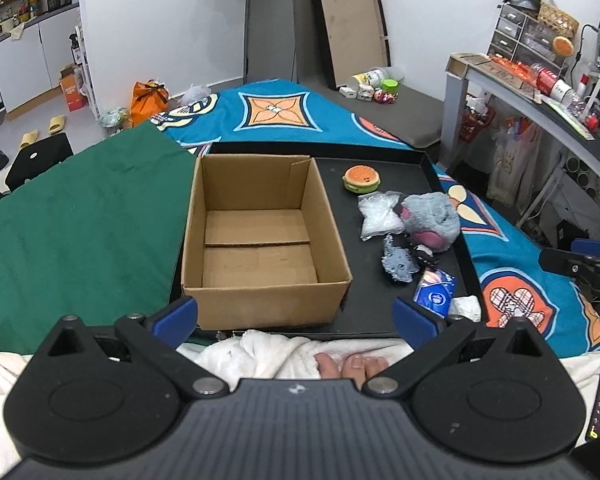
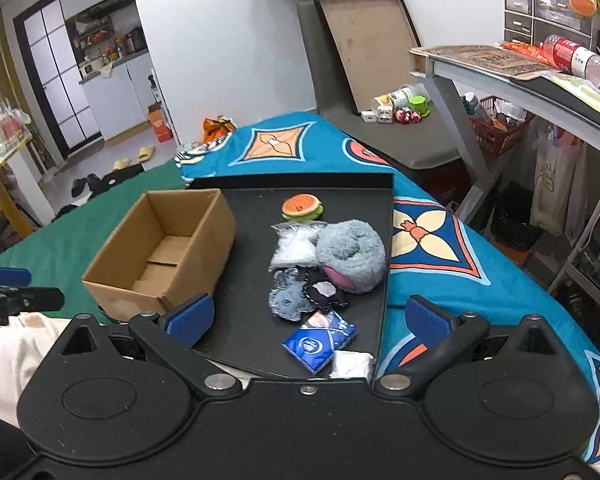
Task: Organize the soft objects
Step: 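Reach the right tool to the blue tissue pack and grasp it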
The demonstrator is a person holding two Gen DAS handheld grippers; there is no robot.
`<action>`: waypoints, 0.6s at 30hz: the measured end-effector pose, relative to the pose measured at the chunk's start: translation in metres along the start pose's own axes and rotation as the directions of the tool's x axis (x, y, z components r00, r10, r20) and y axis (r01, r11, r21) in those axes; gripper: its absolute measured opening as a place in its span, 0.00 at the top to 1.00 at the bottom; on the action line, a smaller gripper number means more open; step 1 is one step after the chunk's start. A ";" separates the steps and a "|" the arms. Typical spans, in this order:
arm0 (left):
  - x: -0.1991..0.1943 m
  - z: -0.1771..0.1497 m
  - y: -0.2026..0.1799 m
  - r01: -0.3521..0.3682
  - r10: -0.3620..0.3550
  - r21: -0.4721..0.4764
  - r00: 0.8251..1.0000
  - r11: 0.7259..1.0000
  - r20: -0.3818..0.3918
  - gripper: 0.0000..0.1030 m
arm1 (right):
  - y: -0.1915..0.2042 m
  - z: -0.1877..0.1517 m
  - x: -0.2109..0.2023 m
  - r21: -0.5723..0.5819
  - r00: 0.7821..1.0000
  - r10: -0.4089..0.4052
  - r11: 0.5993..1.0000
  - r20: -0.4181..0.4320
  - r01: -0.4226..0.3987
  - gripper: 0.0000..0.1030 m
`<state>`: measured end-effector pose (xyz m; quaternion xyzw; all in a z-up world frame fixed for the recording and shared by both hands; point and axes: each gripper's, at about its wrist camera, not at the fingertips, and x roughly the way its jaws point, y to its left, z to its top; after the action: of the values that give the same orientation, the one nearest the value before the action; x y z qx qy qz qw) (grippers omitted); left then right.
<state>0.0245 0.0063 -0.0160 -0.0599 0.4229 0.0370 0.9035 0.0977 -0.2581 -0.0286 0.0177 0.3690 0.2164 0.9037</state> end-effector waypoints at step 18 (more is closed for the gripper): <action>0.046 0.013 0.023 -0.048 0.047 -0.033 0.998 0.998 -0.038 0.00 | -0.026 0.002 0.050 0.004 0.998 -0.002 1.000 -0.068 0.002 0.00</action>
<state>0.0608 0.0316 -0.0445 -0.0658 0.4400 0.0647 0.8932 0.1407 -0.2613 -0.0646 0.0118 0.3999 0.2152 0.8909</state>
